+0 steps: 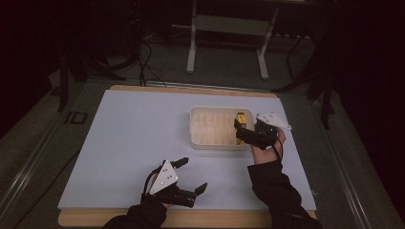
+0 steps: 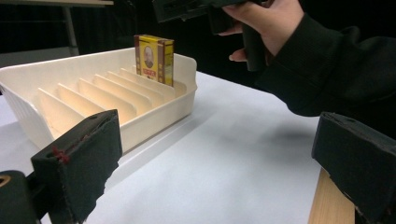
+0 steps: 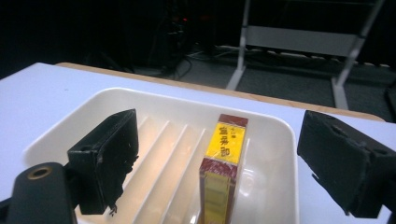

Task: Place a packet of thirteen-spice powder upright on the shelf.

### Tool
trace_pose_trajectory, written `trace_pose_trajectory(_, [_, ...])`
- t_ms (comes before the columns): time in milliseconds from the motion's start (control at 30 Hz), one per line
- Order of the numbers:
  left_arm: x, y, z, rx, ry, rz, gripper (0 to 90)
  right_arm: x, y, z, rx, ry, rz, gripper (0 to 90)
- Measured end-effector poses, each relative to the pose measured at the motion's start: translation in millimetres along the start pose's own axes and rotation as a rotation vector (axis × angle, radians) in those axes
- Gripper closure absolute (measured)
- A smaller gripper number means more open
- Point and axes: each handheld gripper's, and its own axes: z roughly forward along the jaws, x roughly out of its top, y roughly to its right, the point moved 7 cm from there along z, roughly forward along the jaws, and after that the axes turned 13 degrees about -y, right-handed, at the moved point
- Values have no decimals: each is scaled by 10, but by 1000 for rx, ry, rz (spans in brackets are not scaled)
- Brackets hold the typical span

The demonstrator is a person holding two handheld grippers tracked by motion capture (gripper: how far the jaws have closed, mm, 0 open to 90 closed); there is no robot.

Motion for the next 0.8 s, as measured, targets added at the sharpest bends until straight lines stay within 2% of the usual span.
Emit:
trace_pose_trajectory(100, [-11, 10, 6, -7, -7, 0, 26, -22, -19, -94, 18, 5, -27, 127])
trace_pose_trajectory(333, [-13, 19, 12, -10, -16, 0, 26, -173, 13, -305, 91, -1, -39, 135])
trace_pose_trajectory(467, [-16, 15, 8, -8, -17, -2, 26, -263, 39, -407, 111, 1, -41, 138])
trace_pose_trajectory(567, [-16, 19, 6, -8, -19, -3, 26, -316, 32, -485, 118, 0, -61, 138])
trace_pose_trajectory(800, [-14, 31, -4, -5, -18, 5, 25, -414, -45, -641, 147, 7, -92, 138])
